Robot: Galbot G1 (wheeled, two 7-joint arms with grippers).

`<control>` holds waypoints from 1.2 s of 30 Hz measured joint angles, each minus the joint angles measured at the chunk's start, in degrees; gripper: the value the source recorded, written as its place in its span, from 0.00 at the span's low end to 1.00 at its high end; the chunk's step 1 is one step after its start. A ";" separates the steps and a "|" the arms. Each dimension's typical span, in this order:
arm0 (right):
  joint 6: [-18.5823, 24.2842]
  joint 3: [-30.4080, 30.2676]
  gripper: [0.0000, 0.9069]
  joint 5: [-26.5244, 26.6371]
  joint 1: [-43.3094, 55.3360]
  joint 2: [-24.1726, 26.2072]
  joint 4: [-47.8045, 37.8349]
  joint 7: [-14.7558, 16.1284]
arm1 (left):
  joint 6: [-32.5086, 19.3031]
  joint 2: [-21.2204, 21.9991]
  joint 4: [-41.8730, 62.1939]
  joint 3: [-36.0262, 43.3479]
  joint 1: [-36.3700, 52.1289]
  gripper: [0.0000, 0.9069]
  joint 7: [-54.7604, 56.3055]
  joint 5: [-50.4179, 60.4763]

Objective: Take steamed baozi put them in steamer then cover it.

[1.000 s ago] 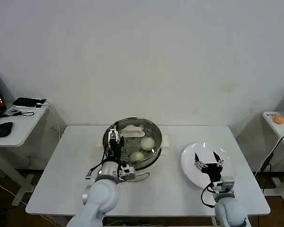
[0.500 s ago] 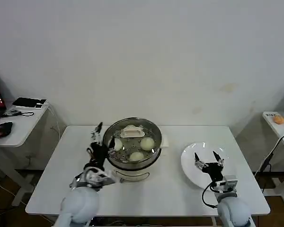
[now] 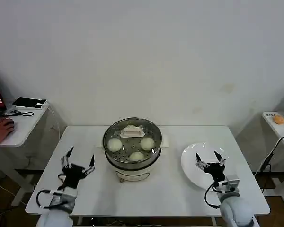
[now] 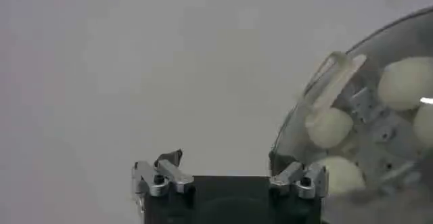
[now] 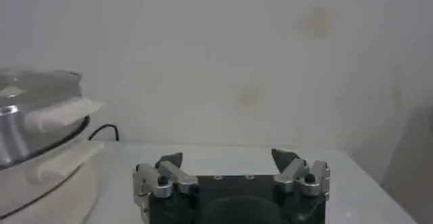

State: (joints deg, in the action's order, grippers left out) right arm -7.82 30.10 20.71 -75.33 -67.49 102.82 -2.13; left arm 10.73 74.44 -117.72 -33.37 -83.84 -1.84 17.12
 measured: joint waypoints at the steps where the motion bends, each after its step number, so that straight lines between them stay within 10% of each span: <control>1: -0.06 -0.15 1.00 0.07 -0.09 -0.02 0.00 -0.05 | -0.27 0.16 0.27 -0.37 -0.84 1.00 0.30 -1.40; 36: -1.12 -2.98 1.00 0.87 -6.37 -1.54 5.32 -2.90 | -4.54 0.70 1.18 -3.01 -10.02 1.00 3.18 -18.76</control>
State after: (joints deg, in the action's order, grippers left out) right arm -8.94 27.12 21.58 -81.70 -69.03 108.14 -5.03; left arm 6.20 75.14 -116.55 -36.38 -93.86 1.34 -1.64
